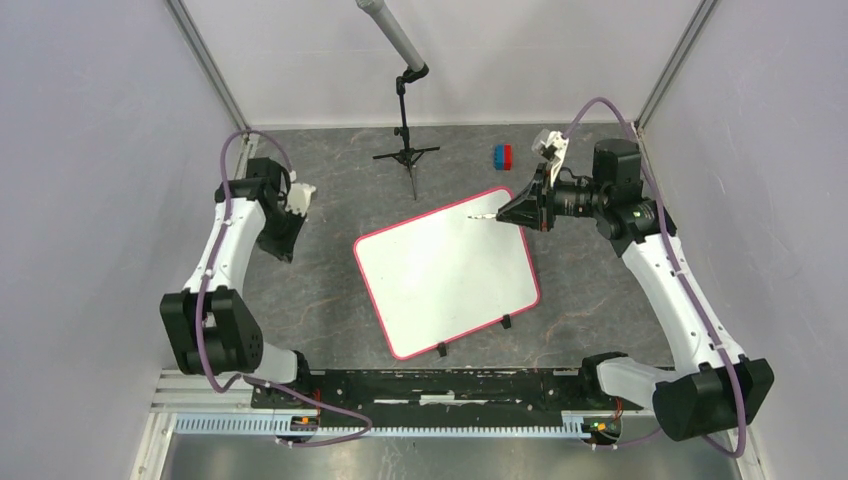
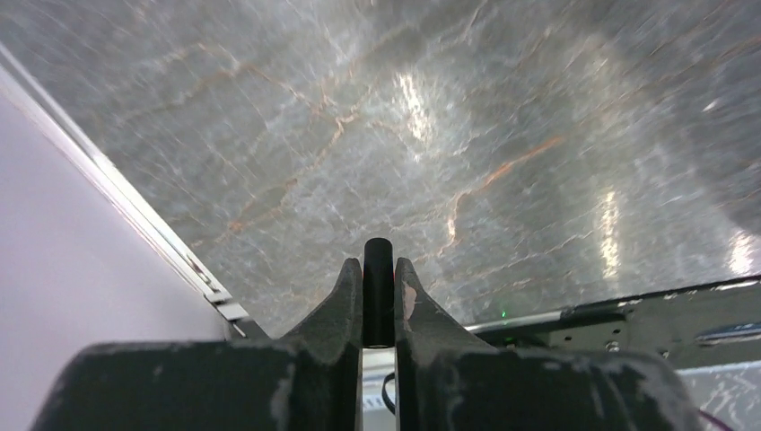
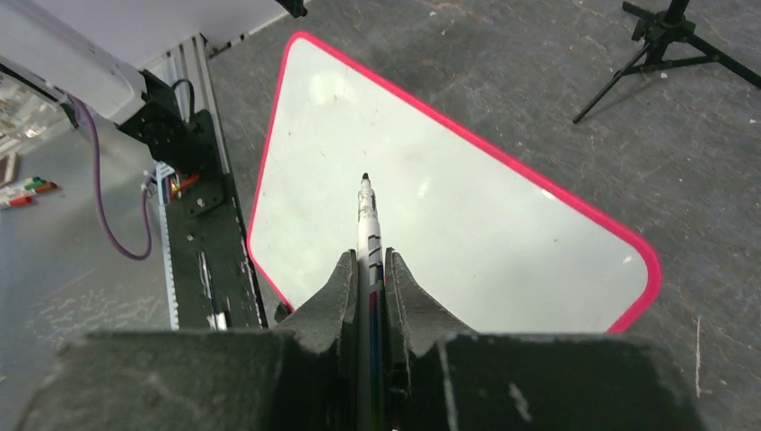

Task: Write a sentence on the whiteboard
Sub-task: Place the pen cap at the center of the board.

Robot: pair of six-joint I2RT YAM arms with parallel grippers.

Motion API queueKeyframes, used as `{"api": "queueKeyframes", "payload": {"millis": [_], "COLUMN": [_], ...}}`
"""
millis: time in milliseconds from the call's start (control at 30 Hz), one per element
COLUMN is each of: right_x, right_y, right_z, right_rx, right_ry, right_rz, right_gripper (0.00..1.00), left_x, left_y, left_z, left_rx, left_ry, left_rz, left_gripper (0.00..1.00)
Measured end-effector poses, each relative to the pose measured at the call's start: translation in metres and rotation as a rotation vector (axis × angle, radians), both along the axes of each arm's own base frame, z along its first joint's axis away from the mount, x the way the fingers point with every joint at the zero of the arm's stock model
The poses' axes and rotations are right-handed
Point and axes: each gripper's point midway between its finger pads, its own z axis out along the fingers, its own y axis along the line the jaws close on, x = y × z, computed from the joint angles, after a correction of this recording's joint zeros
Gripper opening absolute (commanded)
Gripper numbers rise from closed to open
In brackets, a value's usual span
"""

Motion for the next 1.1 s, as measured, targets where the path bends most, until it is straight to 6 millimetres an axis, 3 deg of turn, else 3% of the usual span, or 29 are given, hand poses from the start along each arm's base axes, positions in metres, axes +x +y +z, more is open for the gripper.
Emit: {"api": "queueKeyframes", "payload": {"millis": [133, 233, 467, 1100], "right_x": [-0.011, -0.018, -0.019, -0.017], "right_y": [-0.005, -0.008, -0.008, -0.008], "right_z": [-0.011, -0.019, -0.022, -0.029], "right_rx": [-0.041, -0.057, -0.066, -0.07], "right_ry": [-0.022, -0.028, -0.036, -0.016], "right_rz": [0.01, 0.018, 0.025, 0.026], "right_gripper": [0.0, 0.0, 0.0, 0.0], "left_x": [-0.017, -0.024, -0.014, 0.007], "left_y": [0.012, 0.018, 0.025, 0.015], "left_z": [-0.033, -0.047, -0.07, -0.121], "left_rx": [0.051, 0.08, 0.114, 0.049], "left_ry": [0.135, 0.195, 0.227, 0.24], "left_rz": [-0.014, -0.02, -0.021, -0.033], "left_gripper": [0.14, 0.14, 0.19, 0.32]}}
